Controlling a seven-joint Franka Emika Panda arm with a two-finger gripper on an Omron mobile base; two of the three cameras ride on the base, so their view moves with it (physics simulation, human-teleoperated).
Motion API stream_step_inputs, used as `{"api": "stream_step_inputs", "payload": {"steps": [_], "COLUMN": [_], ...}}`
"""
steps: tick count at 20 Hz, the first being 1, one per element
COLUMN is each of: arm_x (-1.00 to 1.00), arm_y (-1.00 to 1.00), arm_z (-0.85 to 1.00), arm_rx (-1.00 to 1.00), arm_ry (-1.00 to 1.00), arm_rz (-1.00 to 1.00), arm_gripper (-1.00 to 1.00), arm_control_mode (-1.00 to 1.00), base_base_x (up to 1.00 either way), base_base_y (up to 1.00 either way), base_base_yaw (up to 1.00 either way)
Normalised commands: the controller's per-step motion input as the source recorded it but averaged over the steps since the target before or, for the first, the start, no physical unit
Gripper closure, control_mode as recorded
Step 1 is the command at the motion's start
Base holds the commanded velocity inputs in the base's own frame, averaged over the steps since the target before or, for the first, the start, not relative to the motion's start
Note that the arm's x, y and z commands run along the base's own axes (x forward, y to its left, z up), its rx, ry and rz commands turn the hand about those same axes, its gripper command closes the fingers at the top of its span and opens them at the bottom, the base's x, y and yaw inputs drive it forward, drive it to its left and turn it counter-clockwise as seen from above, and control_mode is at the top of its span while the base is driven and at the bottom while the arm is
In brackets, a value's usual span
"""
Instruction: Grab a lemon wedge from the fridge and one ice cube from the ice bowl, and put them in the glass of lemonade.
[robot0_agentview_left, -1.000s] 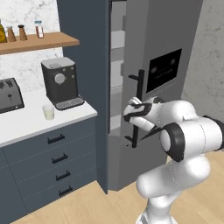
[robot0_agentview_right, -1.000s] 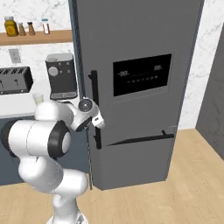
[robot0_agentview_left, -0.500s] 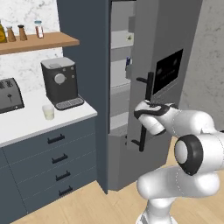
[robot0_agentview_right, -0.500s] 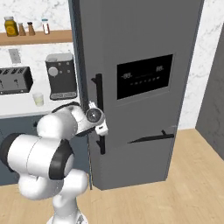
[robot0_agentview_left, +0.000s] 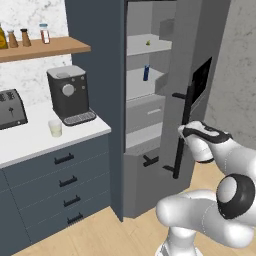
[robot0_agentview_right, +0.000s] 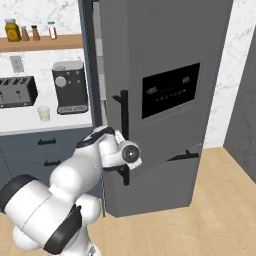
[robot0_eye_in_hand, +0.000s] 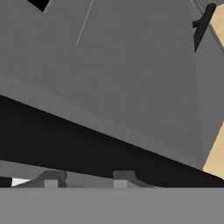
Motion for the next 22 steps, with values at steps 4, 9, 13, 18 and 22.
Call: {"api": "stream_step_inputs", "payload": {"steps": [4, 9, 13, 18, 22], "arm_x": [-0.04, 0.02, 0.07, -0.25, -0.14], "arm_y": [-0.86, -0.25, -0.35, -0.69, -0.87], "arm_z": [0.33, 0.37, 0.30, 0.27, 0.24], "arm_rx": [-0.02, -0.08, -0.24, -0.16, -0.16], "arm_ry": [0.02, 0.07, 0.00, -0.05, -0.13], "arm_rz": [0.21, 0.00, -0.02, -0.02, -0.06], "arm_gripper": [1.00, -1.00, -1.00, -1.00, -1.00], "arm_control_mode": [-1.00, -1.00, -1.00, -1.00, -1.00], "base_base_x": [0.00, 0.00, 0.00, 0.00, 0.00], "base_base_y": [0.00, 0.00, 0.00, 0.00, 0.00], "base_base_yaw": [0.00, 0.00, 0.00, 0.00, 0.00]}}
